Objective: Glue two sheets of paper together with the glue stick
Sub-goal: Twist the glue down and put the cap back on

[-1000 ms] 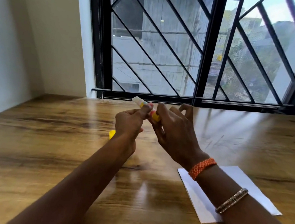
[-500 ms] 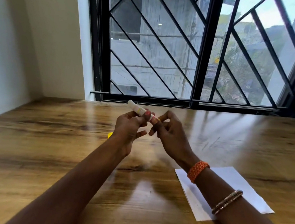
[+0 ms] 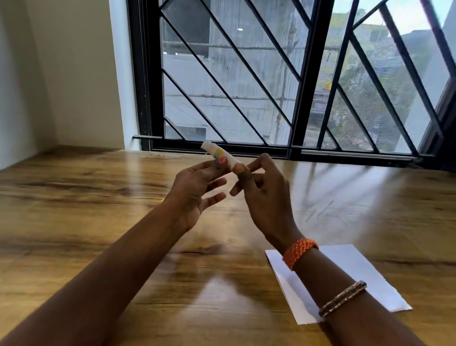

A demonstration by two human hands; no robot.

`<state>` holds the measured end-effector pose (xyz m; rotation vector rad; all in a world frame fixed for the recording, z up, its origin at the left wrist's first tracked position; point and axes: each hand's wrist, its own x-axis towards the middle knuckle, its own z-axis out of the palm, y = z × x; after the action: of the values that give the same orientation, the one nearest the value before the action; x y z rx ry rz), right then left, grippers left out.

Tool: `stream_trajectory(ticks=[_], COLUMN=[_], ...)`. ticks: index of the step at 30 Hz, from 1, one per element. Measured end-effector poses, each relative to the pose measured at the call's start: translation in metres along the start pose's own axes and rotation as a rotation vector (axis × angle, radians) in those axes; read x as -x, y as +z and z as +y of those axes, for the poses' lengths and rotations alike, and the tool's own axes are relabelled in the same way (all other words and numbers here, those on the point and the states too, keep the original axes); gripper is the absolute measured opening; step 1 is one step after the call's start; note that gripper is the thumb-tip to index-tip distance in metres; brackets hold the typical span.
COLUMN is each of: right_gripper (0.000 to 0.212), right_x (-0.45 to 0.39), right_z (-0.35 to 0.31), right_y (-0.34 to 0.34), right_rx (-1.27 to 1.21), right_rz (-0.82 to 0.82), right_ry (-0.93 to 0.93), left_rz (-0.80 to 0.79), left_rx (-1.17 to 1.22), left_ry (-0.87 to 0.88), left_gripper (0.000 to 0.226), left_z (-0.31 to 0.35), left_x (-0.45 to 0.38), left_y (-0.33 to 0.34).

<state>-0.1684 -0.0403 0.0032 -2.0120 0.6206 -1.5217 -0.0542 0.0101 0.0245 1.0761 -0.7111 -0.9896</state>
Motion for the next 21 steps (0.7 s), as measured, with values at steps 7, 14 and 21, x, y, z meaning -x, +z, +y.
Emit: stream_trajectory(ticks=[7,14,21], right_gripper=[0.020,0.022,0.008], right_x=[0.000,-0.001,-0.001], right_z=[-0.002,-0.004,-0.011], right_y=[0.004,0.007,-0.002], right_rx=[-0.030,0.187,-0.558], right_rz=[0.014,0.106,-0.093], right_ry=[-0.003,-0.267,0.450], left_rz=[0.050,0.081,0.064], left_rx=[0.035,0.037,0.047], left_ry=[0.109,0.130,0.118], left_gripper=[0.014,0.011,0.028], left_z=[0.001,-0.001,0.002], left_x=[-0.001,-0.001,-0.006], left_y=[0.004,0.009,0.001])
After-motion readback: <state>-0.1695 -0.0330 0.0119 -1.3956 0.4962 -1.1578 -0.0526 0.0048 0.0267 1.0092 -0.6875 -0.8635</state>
